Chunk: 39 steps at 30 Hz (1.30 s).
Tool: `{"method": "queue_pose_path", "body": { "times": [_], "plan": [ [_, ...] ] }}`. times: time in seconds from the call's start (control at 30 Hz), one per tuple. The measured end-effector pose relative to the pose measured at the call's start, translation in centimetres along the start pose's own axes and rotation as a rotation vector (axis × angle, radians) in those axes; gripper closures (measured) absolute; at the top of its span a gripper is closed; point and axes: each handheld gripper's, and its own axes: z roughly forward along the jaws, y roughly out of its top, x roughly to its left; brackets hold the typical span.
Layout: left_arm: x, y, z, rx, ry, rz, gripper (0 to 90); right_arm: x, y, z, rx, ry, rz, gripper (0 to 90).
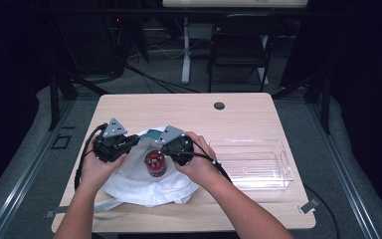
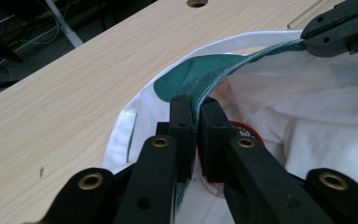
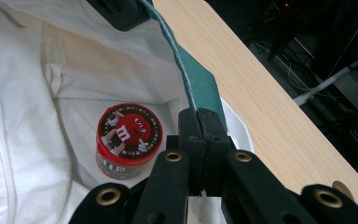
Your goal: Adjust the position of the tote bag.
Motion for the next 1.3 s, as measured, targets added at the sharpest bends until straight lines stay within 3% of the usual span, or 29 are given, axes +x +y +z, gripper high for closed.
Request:
{"method": "queue_pose_path", "body": {
  "times": [0.33,0.73,0.97,1.3],
  "plan": [
    [0.0,-0.1,0.2,0.0,0.002,0.002,78.8,0.0,0.0,0.1,-0.008,0.0,0.011,90.0],
    [0.0,-0.1,-0.2,-0.046,-0.013,-0.011,62.2,-0.1,0.5,0.3,-0.007,0.002,0.006,90.0],
    [0.1,-0.2,-0.5,-0.059,0.011,0.002,53.8,-0.2,0.8,0.5,0.0,-0.002,0.0,90.0],
    [0.4,-0.6,-1.0,-0.054,0.036,0.0,50.8,-0.7,1.0,0.9,0.004,-0.005,0.003,90.0]
  ]
}}
